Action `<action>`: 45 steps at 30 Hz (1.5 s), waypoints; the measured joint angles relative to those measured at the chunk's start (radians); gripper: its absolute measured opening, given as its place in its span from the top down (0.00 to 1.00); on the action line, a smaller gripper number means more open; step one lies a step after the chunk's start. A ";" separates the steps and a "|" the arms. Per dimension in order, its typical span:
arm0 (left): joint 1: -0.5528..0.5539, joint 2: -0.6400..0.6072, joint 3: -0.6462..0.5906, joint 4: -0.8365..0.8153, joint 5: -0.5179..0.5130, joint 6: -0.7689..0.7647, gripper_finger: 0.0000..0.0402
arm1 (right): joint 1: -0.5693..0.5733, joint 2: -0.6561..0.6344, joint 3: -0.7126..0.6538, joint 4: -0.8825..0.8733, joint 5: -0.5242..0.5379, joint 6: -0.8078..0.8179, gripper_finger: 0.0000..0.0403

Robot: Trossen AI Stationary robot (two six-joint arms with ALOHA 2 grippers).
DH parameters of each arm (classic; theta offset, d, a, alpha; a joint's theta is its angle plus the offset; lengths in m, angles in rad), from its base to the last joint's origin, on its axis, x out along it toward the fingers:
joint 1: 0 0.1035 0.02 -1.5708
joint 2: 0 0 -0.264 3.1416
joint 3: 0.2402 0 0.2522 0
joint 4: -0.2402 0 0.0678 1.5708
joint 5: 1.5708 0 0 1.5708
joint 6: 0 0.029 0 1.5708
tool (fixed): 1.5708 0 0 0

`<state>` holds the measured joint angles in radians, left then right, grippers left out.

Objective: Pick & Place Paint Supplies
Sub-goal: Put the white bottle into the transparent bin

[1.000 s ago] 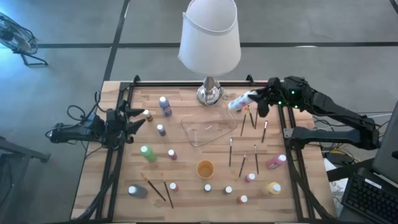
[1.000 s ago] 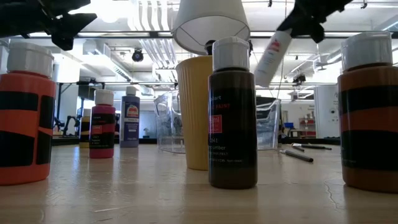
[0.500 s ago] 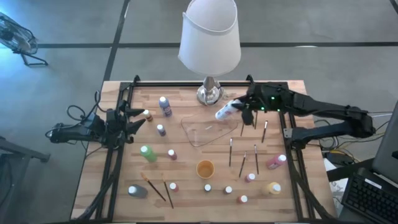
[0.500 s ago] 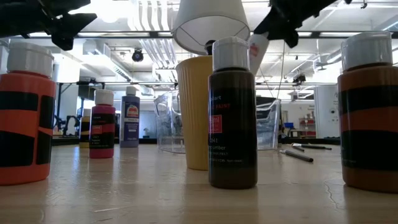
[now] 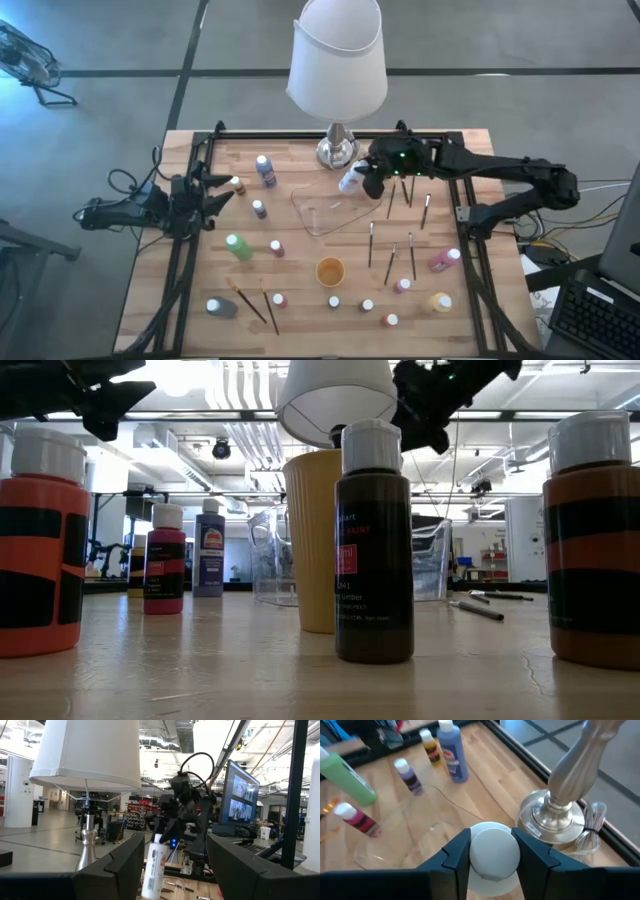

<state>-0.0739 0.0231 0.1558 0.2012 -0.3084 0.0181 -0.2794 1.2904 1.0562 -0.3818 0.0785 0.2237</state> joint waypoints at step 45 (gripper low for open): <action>0.000 0.000 0.000 0.000 0.000 0.000 0.46 | -0.055 0.237 0.020 0.028 0.053 -0.042 0.64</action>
<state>-0.0740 0.0231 0.1560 0.2008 -0.3084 0.0185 -0.3344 1.5272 1.0766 -0.3541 0.1314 0.1815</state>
